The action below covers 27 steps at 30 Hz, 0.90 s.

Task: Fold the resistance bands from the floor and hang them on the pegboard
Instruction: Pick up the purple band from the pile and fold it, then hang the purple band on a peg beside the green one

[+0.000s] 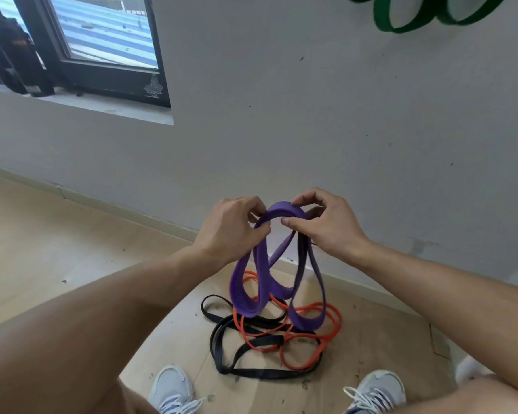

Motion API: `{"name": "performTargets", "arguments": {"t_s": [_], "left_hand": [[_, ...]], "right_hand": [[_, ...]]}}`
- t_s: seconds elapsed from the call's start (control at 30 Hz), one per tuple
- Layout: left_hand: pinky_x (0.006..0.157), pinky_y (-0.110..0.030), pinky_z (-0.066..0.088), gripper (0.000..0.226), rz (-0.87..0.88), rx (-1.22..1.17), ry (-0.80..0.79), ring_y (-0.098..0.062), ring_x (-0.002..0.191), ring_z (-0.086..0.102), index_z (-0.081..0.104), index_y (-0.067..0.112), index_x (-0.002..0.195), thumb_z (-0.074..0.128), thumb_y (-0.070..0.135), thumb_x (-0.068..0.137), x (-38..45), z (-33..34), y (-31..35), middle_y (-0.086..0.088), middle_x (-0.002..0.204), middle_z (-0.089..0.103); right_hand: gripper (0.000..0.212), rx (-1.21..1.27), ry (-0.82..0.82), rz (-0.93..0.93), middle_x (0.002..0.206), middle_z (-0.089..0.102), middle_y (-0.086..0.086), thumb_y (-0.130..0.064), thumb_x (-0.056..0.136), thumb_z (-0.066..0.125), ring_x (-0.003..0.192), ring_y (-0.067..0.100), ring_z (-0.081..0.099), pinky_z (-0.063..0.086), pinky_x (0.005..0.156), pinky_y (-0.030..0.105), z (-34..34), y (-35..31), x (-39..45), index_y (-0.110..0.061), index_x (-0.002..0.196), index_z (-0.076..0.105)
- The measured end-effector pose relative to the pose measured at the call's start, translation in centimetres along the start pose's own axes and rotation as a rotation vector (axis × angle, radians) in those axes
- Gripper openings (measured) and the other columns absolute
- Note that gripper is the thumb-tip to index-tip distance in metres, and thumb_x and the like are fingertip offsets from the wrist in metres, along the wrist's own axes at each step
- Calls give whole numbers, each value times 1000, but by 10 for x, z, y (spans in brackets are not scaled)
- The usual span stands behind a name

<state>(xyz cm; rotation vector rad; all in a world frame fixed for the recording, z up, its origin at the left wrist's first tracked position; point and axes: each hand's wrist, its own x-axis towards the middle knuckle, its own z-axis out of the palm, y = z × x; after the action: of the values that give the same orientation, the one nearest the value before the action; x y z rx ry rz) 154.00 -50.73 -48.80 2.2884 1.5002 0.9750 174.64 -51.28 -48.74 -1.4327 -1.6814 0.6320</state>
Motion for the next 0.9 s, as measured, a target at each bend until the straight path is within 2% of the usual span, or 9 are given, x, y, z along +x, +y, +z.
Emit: {"name": "performTargets", "arguments": {"t_s": [0.1,0.17,0.23,0.4,0.53,0.7,0.83,0.9], "left_hand": [[77,-36,61,17,37,-13,38,-10,80,69,76,17,96,76,24,81,4,0,5,5,85,75],[76,-35,61,17,81,-32,62,-10,79,68,77,15,96,77,22,80,8,0,9,6,85,74],[73,-36,61,19,124,-70,114,-10,77,68,78,15,98,78,22,80,13,2,12,5,85,73],[65,-32,59,20,209,-186,342,-6,72,68,82,13,99,80,16,80,40,5,44,5,86,73],[67,-28,57,19,245,-252,428,-4,75,66,83,17,98,81,14,80,82,-2,89,10,86,73],[78,-19,53,20,366,-326,469,-2,79,66,81,18,104,79,15,84,135,-26,159,9,90,74],[82,0,37,20,470,-308,521,-4,77,65,81,18,106,78,18,87,167,-50,213,8,89,75],[84,-5,42,19,509,-295,528,-6,78,66,80,19,107,76,22,88,179,-63,238,8,90,75]], "right_hand": [[34,-152,-5,-57,100,69,-15,-41,80,87,86,6,69,61,75,26,-7,4,-3,-30,106,67],[34,-350,73,-191,104,66,-16,-49,82,82,96,5,61,56,82,32,-15,7,-5,-30,108,71],[33,-449,179,-286,102,63,-14,-49,83,80,96,6,54,53,77,34,-25,5,-8,-29,109,76],[29,-332,341,-291,99,67,-14,-33,87,82,76,6,64,58,75,32,-55,-17,1,-25,115,79],[28,-316,476,-329,97,63,-16,-28,87,83,78,4,64,58,76,27,-99,-43,17,-25,114,78],[24,-324,632,-369,96,62,-18,-29,88,82,83,1,63,56,80,23,-171,-83,36,-27,111,77],[25,-389,719,-417,96,61,-15,-32,90,79,86,0,60,53,78,18,-227,-117,41,-25,114,78],[25,-411,758,-424,98,64,-12,-32,90,78,85,3,61,55,78,24,-252,-132,44,-25,115,78]]}}
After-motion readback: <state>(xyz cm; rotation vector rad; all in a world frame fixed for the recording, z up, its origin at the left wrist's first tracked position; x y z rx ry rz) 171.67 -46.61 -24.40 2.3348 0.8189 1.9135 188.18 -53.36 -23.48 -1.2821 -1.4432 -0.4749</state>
